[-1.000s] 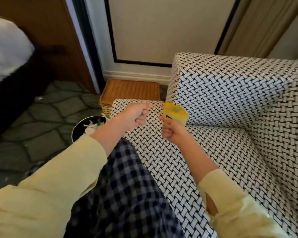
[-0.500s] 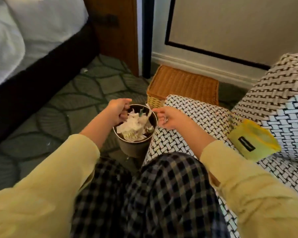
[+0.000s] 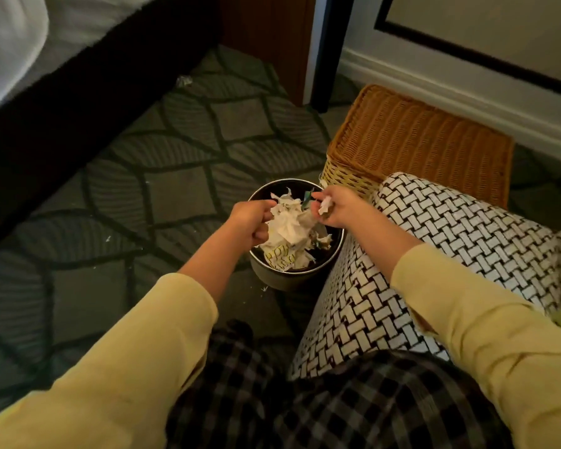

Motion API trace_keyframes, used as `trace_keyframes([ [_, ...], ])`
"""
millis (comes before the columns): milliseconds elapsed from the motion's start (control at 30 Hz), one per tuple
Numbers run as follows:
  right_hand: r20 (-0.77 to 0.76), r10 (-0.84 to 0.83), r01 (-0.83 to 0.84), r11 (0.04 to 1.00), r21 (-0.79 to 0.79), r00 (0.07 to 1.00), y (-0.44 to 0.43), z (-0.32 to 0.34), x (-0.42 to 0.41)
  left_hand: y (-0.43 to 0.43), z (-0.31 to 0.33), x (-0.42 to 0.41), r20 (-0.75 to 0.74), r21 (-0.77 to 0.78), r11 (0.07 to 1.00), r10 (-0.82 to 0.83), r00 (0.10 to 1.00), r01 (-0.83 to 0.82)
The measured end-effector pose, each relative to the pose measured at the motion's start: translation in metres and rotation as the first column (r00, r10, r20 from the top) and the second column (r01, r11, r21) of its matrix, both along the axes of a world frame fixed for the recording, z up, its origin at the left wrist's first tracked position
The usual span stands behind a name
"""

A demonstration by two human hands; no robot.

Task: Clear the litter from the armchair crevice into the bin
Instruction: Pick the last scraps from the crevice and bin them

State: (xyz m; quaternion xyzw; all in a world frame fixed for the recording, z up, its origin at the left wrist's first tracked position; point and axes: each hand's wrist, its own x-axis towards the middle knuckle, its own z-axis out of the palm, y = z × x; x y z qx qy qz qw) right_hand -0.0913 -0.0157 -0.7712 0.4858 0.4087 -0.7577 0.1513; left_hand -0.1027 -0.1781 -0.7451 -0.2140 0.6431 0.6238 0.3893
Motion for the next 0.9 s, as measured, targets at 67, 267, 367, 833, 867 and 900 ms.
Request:
trace_keyframes([
  [67,0.029,0.04,-0.04,0.999,-0.008,0.999,-0.003,-0.008,-0.01,0.003,-0.008,-0.002,0.013,-0.002,1.0,-0.005,1.0,0.005],
  [267,0.088,0.287,-0.288,0.957,0.005,0.954,-0.005,-0.006,-0.01,0.008,-0.022,0.002,0.065,0.01,1.0,0.0,0.998,0.0],
  [367,0.024,0.231,-0.23,0.972,-0.045,0.973,-0.003,0.001,-0.002,0.012,-0.018,0.007,0.068,0.028,1.0,0.003,0.998,-0.004],
  [833,-0.298,-0.332,0.219,0.909,-0.354,0.895,0.011,0.098,0.135,0.068,0.087,0.072,0.071,0.296,0.953,0.048,0.996,-0.067],
  [867,-0.305,-0.371,0.243,0.891,-0.384,0.877,0.009,0.104,0.147,0.075,0.096,0.08,0.055,0.308,0.95,0.025,0.998,-0.041],
  [900,-0.309,-0.405,0.265,0.873,-0.409,0.86,0.009,0.111,0.161,0.083,0.105,0.092,0.019,0.3,0.954,-0.022,1.0,0.016],
])
